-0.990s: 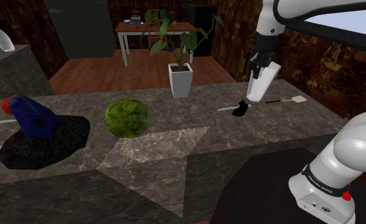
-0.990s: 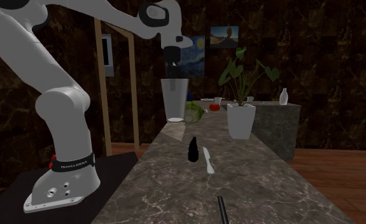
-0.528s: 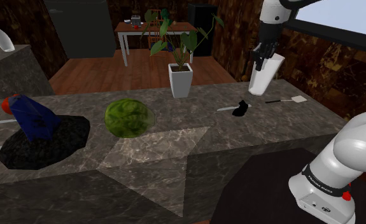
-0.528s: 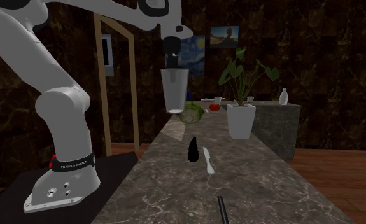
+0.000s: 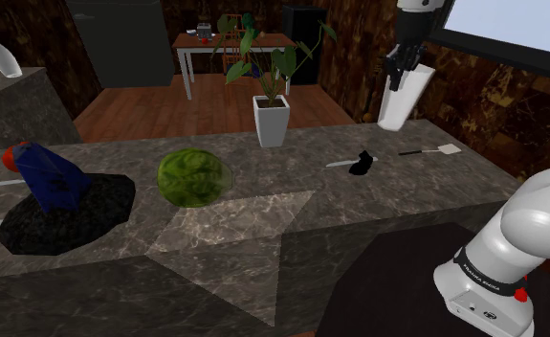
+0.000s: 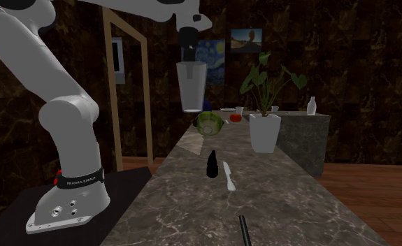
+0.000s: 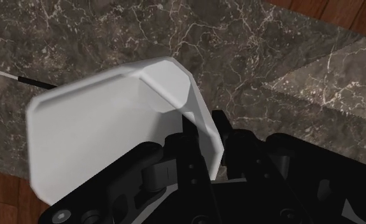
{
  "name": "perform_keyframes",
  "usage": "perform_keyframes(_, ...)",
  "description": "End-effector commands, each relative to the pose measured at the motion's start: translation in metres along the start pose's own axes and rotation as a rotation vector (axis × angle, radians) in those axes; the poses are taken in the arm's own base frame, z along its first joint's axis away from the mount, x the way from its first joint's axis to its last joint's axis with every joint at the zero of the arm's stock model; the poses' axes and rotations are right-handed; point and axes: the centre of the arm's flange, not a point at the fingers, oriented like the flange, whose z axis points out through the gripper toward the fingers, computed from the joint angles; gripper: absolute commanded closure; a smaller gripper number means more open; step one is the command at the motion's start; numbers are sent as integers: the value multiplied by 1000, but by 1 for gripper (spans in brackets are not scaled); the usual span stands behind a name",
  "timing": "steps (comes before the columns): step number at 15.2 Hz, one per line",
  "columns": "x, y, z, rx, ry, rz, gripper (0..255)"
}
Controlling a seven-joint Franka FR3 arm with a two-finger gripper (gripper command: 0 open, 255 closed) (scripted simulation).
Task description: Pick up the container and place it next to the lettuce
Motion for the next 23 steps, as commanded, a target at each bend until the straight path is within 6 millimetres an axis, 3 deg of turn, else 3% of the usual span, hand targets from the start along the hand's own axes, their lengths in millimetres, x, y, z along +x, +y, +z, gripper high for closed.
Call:
perform_keyframes(1, -1, 1, -7, 0, 0, 0, 255)
perform_keyframes(23, 77, -277, -36, 0, 0, 0, 255)
